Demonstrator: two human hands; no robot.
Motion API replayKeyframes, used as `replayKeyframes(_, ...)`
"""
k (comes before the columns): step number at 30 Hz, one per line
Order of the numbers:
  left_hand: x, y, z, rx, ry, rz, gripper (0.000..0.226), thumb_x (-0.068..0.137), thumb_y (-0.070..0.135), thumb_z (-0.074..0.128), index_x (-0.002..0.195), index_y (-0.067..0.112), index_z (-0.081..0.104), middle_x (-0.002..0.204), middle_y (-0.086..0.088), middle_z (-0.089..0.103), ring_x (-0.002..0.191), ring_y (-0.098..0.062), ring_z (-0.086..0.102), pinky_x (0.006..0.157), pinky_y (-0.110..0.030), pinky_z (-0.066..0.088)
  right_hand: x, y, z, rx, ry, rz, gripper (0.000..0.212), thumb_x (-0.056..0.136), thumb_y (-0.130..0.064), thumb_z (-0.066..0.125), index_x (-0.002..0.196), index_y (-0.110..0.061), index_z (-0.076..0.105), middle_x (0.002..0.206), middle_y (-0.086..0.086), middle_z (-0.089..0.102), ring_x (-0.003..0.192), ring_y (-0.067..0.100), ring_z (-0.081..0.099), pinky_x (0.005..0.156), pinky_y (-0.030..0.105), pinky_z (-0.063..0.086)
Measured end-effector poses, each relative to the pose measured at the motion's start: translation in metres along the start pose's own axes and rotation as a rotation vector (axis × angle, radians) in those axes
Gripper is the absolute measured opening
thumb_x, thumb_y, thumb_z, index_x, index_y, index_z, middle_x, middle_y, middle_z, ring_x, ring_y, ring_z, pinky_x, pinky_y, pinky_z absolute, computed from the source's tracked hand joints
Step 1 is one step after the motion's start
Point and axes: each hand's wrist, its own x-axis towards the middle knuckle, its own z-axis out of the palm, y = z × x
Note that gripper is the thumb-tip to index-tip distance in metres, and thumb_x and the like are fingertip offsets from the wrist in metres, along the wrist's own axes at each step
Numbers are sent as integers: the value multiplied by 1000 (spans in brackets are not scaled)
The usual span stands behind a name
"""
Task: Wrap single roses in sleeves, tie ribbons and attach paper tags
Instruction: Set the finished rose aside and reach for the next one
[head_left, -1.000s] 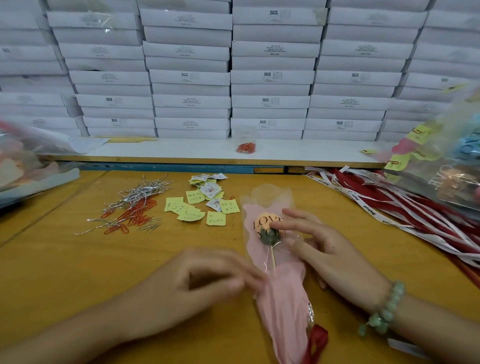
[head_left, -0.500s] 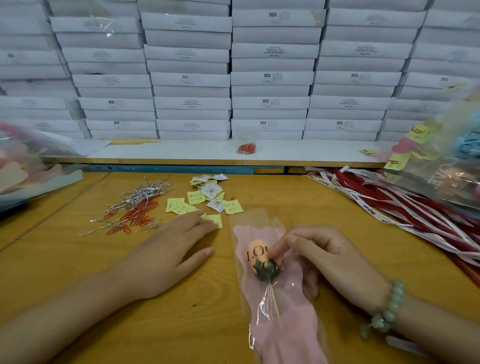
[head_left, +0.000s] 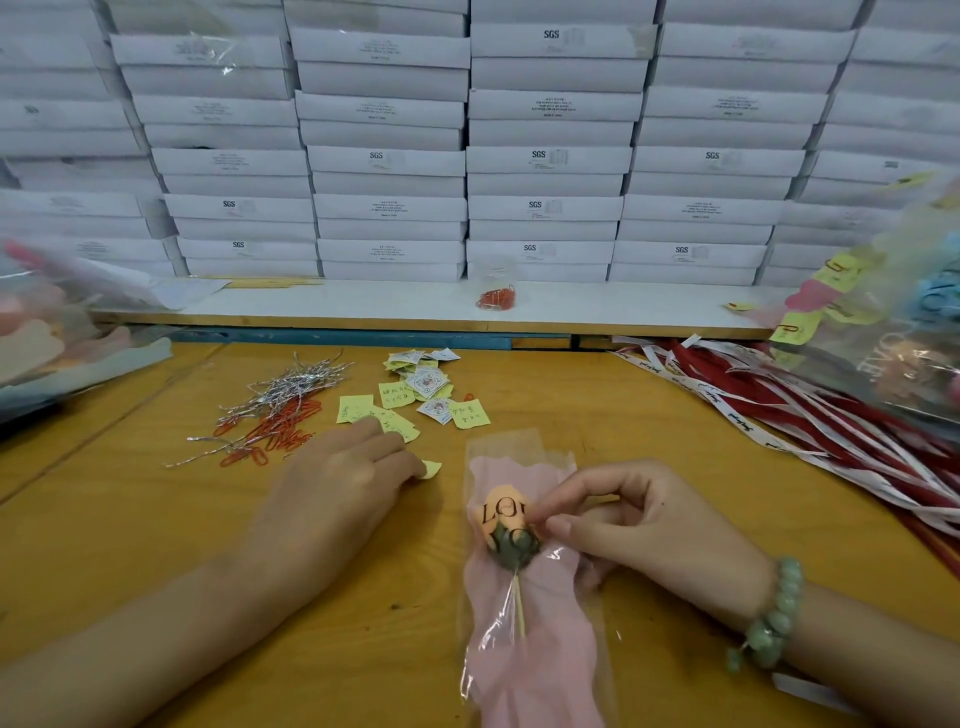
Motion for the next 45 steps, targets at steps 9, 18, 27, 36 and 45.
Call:
replayKeyframes(9,-1,4,-4,-351,159,-90,21,83,0,70,100,11,73,99,5,68,89,-9,66,74,-27,56,-1,-3,-1,72,-165,-78,22,94,-21,54,99,-11,73,100,10,73,53,12,63,45,20,49)
replayKeyframes(18,-4,13,-3,-467,-86,47,50,92,25,38,141,24,44,150,16,39,135,4,37,106,-18,37,20,3,-3,212,181,9,36,79,-35,59,96,-4,65,51,-10,53,32,2,27,32,15,19)
replayKeyframes(27,-4,9,3,-451,-104,72,63,92,7,57,144,34,34,156,30,14,135,4,35,98,-17,41,56,-1,18,-184,372,-177,14,81,-30,71,73,-20,65,108,-13,54,86,-6,49,77,11,37)
replayKeyframes(36,-2,12,1,-401,-141,78,42,94,27,35,135,31,44,155,19,27,127,9,36,95,-1,29,81,8,17,-210,284,-83,19,89,-14,59,71,-14,62,98,-9,67,95,7,61,89,28,49)
replayKeyframes(45,-3,8,4,-419,-182,56,35,98,23,40,129,25,58,144,23,44,130,7,40,99,-20,43,78,9,16,-115,259,-78,11,91,-18,61,93,-7,60,75,0,66,69,10,63,70,23,55)
